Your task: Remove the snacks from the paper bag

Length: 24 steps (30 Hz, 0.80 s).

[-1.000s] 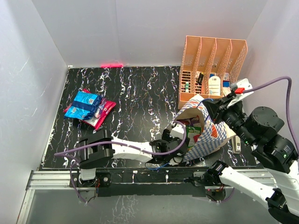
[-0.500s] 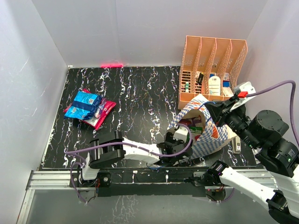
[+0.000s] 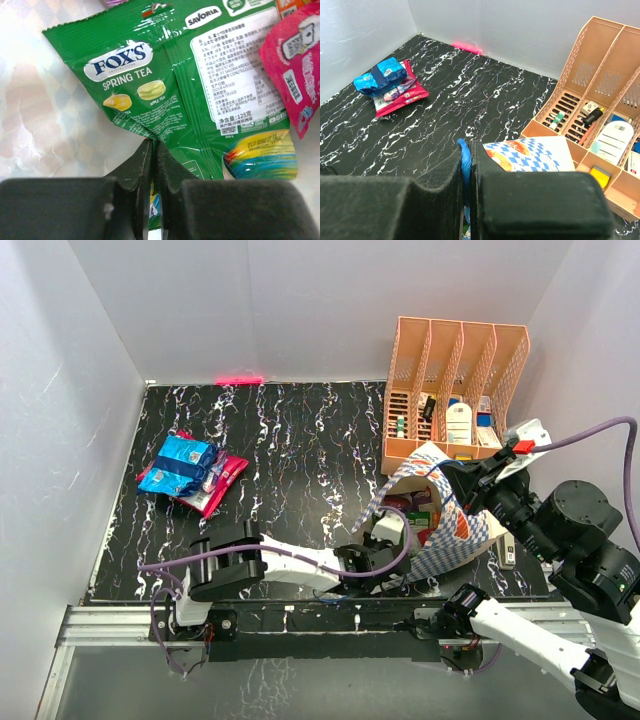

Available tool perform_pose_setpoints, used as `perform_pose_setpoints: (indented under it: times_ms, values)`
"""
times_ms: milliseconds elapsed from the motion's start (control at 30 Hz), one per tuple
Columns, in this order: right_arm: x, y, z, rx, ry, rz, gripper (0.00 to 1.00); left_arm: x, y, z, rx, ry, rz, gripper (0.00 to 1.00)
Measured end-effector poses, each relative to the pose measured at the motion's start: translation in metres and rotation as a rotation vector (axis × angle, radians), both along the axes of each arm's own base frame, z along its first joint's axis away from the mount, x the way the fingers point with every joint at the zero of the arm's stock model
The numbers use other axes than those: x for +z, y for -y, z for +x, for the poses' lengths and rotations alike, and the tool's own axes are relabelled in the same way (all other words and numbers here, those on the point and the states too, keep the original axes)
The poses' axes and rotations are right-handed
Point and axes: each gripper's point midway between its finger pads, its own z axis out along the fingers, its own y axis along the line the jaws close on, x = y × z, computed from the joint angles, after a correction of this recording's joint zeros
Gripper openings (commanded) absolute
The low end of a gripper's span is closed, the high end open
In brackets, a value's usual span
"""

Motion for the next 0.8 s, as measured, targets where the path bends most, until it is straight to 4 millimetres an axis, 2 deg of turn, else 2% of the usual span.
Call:
perform_pose_setpoints:
  times_ms: [300,567,667,800]
  values:
    - [0.001,0.0,0.0,-0.002,0.004,0.003,0.07,0.018,-0.01,-0.011,-0.072,-0.03,0.028,0.0]
    - [0.001,0.004,0.0,-0.013,0.014,0.009,0.07,0.059,-0.016,-0.022,-0.101,-0.068,-0.037,0.0]
    - [0.0,0.003,0.0,-0.013,0.013,0.007,0.07,0.058,-0.021,-0.027,-0.115,-0.091,-0.036,0.0]
    - [0.0,0.003,0.0,-0.011,0.012,0.006,0.07,0.041,-0.029,-0.038,-0.157,-0.144,0.005,0.0]
